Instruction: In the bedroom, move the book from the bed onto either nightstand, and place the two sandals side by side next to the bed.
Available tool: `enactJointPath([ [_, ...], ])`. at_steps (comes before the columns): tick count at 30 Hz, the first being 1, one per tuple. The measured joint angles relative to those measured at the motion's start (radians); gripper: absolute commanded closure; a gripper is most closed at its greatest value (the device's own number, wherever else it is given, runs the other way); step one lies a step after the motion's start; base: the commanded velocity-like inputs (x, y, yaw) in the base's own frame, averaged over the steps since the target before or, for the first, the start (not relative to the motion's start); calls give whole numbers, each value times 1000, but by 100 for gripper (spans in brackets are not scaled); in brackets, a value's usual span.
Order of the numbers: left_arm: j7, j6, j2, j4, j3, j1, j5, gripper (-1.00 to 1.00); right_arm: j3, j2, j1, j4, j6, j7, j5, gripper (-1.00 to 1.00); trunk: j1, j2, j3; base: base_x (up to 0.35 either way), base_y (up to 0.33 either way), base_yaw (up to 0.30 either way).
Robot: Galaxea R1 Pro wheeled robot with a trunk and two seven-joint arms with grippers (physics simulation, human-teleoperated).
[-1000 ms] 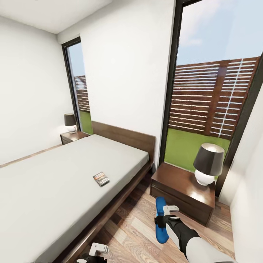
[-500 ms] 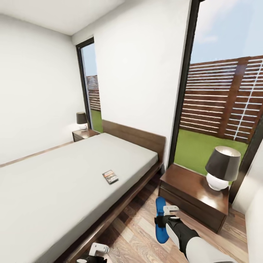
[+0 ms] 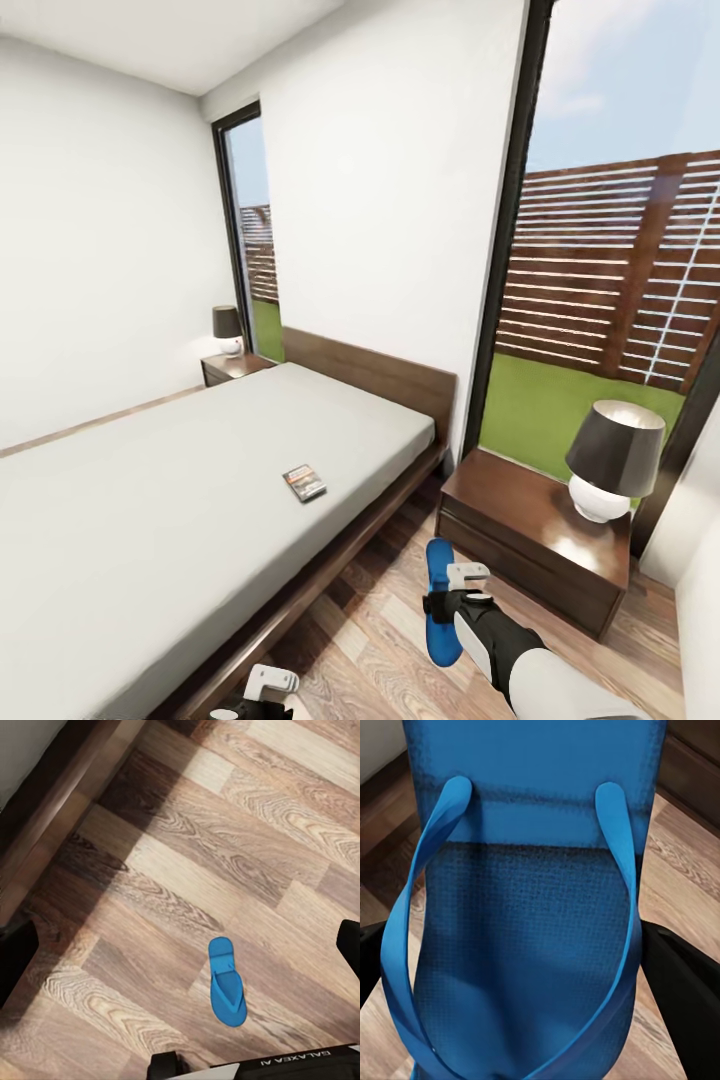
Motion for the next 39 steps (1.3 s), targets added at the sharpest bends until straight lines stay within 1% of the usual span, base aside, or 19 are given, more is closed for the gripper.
enactJointPath([
  [15, 0, 0, 0, 0, 0, 0, 0, -100, 0, 0, 0, 0, -1, -1, 0, 100, 0, 0, -5, 0, 0, 46],
  [25, 0, 0, 0, 0, 0, 0, -1, -100, 0, 0, 0, 1, -1, -1, 0, 100, 0, 0, -12, 0, 0, 111],
  [39, 0, 0, 0, 0, 0, 0, 0, -100, 0, 0, 0, 1, -1, 0, 0, 100, 0, 0, -16, 16, 6, 42],
])
